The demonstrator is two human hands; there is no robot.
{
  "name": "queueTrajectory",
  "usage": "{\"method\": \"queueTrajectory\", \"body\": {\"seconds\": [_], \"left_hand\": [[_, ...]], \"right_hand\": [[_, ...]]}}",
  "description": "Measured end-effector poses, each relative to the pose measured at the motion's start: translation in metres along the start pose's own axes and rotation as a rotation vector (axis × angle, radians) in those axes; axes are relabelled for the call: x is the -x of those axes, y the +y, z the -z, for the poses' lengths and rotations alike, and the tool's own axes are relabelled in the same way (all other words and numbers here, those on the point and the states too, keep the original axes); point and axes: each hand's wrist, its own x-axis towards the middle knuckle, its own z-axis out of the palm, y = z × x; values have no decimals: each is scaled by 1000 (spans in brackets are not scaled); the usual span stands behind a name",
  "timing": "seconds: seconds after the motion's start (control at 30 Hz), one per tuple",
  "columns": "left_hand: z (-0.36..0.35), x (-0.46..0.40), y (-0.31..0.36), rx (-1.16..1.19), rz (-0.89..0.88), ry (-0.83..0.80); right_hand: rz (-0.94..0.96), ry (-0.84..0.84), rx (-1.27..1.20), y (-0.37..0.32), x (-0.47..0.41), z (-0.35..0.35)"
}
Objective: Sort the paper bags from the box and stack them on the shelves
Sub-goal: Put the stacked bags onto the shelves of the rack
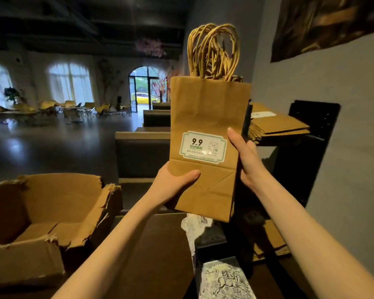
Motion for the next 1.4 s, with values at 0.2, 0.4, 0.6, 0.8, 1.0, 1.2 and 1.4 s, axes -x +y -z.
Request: {"method": "queueTrajectory", "body": {"seconds": [0.2, 0.4, 0.6, 0.8, 1.0, 1.2, 1.4], "left_hand": [[-70, -32, 43, 37, -130, -134], [-152, -55, 67, 111, -166, -282], [-229, -78, 74, 167, -140, -347], [-286, -99, 76, 215, -61, -386], [-313, -121, 65, 239, -4, -357], [-318, -136, 57, 229, 13, -285], [-314, -141, 49, 202, 94, -219]], "right_hand": [[117, 102, 19, -53, 9, 69], [175, 215, 76, -81, 20, 151], [187, 211, 199, -102, 20, 225], [141, 196, 256, -110, -4, 283], [127, 139, 247, -100, -44, 313], [44, 30, 85, -83, -83, 322], [-73, -28, 14, -64, -106, 323]]}}
